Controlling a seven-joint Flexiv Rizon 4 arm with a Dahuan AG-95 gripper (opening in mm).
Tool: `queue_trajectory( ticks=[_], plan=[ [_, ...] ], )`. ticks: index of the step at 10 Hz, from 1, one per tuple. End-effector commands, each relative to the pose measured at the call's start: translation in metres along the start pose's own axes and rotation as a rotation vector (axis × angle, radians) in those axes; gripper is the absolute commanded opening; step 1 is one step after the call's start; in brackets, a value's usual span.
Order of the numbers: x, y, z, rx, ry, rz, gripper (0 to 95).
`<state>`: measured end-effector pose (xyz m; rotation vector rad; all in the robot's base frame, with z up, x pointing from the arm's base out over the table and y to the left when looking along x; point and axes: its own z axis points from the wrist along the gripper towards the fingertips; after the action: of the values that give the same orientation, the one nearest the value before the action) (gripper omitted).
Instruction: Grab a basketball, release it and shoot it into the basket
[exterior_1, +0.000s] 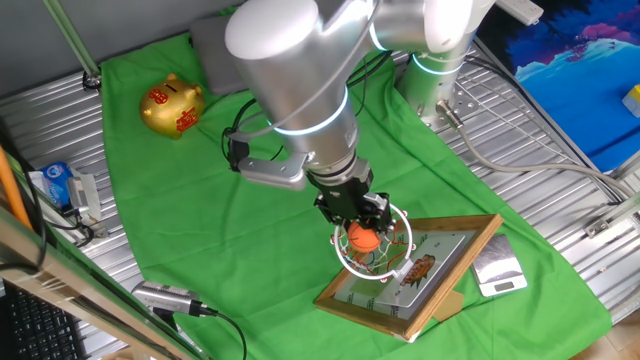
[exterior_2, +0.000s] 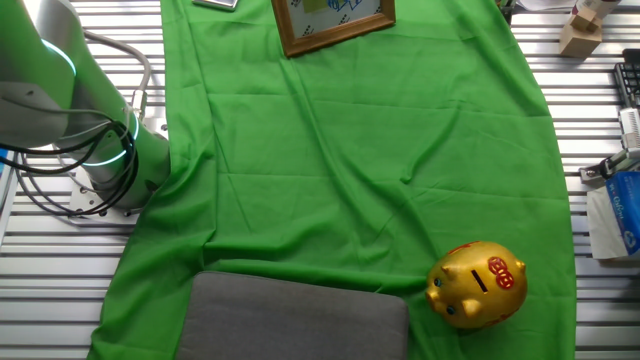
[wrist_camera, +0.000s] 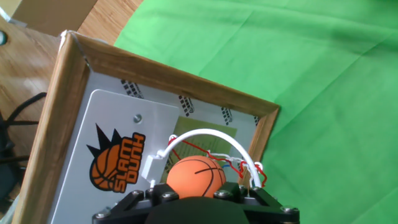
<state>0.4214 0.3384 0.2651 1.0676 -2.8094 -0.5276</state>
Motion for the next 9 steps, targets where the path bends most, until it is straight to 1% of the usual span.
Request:
queue_trajectory(
  ticks=[1,4,8,9],
  plan=[
    [-0.0002,0.0001,0.0,-0.002,-0.001,-0.007,57.0],
    [0.0,0.0002,0.0002,-0.002,-0.009,-0.022,57.0],
    [0.0017,0.0003,-0.0009,-0.001,-0.008,-0.033,57.0],
    [0.0024,0.0003,-0.0015,0.003,-0.004,-0.03,38.0]
  ],
)
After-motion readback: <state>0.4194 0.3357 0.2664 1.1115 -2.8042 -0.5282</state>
